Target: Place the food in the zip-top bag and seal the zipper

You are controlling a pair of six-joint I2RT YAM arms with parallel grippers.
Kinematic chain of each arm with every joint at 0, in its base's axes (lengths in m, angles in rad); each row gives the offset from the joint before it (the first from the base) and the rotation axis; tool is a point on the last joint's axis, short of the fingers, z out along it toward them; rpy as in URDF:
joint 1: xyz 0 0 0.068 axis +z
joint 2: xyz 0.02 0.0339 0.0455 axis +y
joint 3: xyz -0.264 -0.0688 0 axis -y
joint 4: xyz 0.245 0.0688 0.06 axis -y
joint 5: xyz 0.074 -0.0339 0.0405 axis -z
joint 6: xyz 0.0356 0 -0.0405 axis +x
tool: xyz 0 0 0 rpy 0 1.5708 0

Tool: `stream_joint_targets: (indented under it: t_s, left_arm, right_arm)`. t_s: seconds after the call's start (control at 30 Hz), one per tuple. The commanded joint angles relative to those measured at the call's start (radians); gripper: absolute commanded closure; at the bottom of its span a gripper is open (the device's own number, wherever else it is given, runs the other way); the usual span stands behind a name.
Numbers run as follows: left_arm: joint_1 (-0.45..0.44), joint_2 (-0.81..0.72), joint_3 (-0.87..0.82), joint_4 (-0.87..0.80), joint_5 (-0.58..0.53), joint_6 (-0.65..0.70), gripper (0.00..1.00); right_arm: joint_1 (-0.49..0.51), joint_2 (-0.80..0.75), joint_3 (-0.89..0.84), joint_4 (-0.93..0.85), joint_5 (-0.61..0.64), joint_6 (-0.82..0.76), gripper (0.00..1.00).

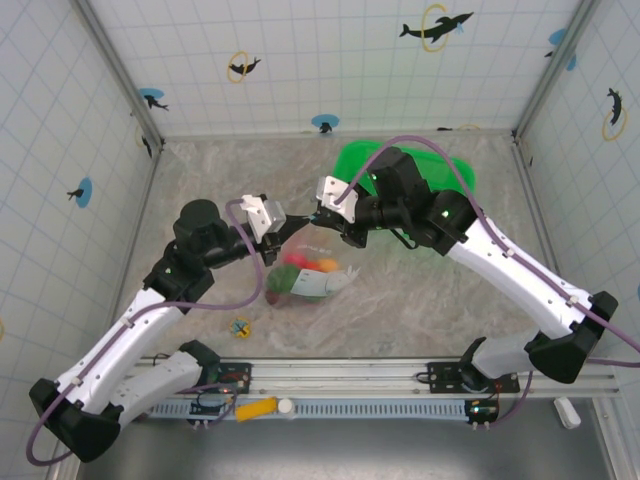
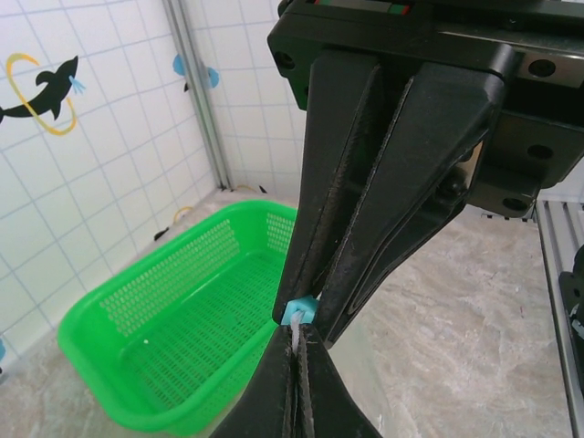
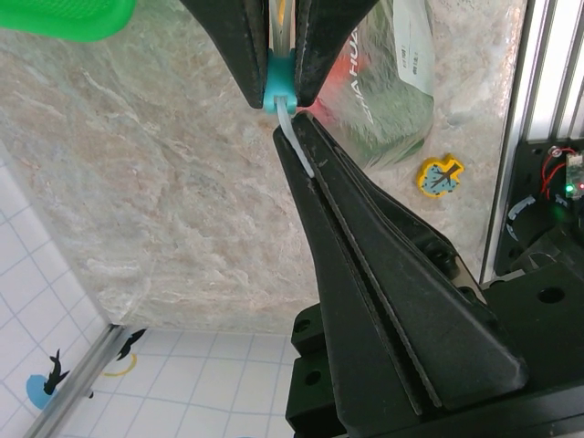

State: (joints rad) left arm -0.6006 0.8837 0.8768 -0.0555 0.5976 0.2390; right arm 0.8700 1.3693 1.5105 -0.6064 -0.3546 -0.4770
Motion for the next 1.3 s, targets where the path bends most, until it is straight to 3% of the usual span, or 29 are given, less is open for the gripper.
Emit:
stream_joint_targets:
  t_s: [0.0, 0.23, 0.6, 1.27]
  left_arm:
    - [-0.003, -0.012, 0.024, -0.015, 0.031, 0.034, 1.00]
    - [0.011, -0.083, -0.009, 0.036, -0.038, 0.036, 1.00]
    - [0.054, -0.141, -0.031, 0.092, -0.083, 0.019, 1.00]
    - [0.057, -0.185, -0.047, 0.131, -0.182, 0.021, 1.00]
  right_arm:
    - [0.003, -0.019, -0.013, 0.004, 0.044, -0.007, 1.00]
    - [-0.008, -0.032, -0.042, -0.021, 0.101, -0.017, 1.00]
    - [-0.047, -0.086, -0.100, -0.018, 0.094, -0.002, 1.00]
    - [-0.091, -0.169, -0.180, -0.033, 0.109, 0.009, 1.00]
